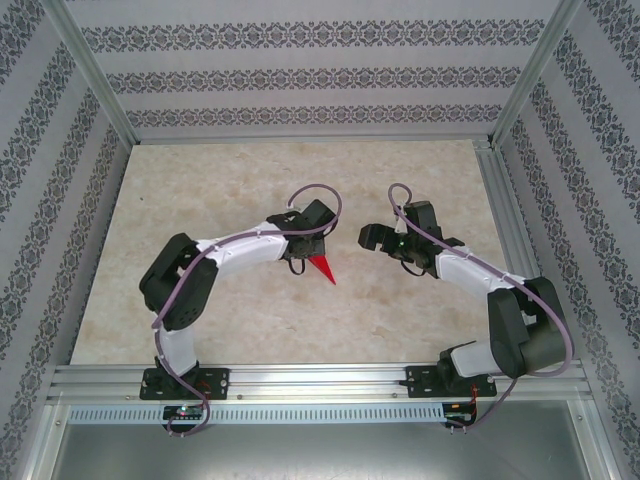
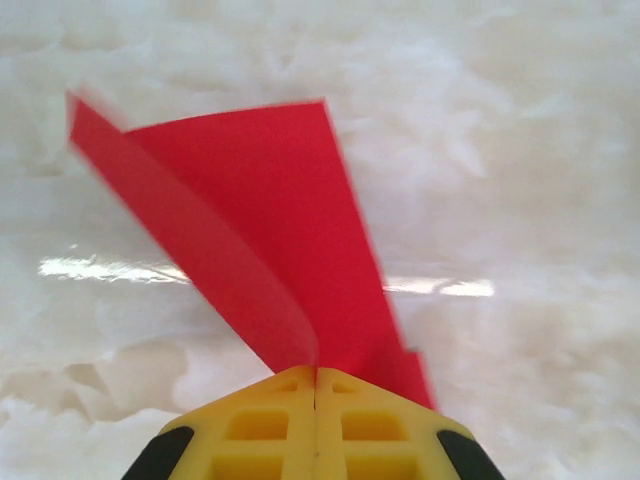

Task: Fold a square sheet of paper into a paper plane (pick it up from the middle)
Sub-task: Move a paper plane to the center of the table.

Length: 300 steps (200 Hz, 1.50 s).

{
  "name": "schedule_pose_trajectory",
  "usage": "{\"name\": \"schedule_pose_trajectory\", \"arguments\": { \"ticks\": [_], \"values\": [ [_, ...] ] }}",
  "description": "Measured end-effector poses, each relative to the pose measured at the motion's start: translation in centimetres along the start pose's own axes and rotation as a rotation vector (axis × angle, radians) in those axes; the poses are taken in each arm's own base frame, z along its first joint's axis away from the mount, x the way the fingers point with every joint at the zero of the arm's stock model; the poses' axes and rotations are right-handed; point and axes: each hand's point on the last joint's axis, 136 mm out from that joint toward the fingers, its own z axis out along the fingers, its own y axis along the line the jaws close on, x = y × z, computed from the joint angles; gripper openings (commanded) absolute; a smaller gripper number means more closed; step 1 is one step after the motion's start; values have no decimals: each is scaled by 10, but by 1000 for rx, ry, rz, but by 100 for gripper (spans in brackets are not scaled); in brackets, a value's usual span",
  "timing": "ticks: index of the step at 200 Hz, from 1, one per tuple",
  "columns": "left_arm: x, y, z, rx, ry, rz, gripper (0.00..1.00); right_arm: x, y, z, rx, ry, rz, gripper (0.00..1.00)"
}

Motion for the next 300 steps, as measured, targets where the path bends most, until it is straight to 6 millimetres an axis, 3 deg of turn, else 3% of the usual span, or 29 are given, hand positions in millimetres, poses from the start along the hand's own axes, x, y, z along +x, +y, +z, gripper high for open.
{"name": "schedule_pose_trajectory", "arguments": {
  "ticks": [32, 62, 86, 102, 131, 173, 246, 300],
  "values": [
    [-15, -35, -27, 209, -55, 53, 0, -13, 13, -19, -30, -66, -22, 94],
    [-18, -61, -34, 360, -63, 91, 0, -23, 22, -44, -45, -143, -42, 92],
    [-17, -72, -35, 436, -54, 103, 0, -15, 24, -50, -27, -142, -50, 90],
    [-18, -76, -33, 477, -54, 103, 0, -5, 26, -47, -15, -118, -54, 83],
    [-14, -73, -14, 517, -32, 77, 0, 14, 29, -41, 12, -64, -52, 70],
    [7, -45, 22, 498, 39, 6, 0, 42, 33, -16, 72, 57, -67, 56],
    [14, -21, 35, 504, 53, -80, 0, 56, 68, 22, 79, 159, -133, 35],
    [12, -25, 33, 525, 48, -84, 0, 59, 73, 36, 86, 190, -146, 28]
  ]
}}
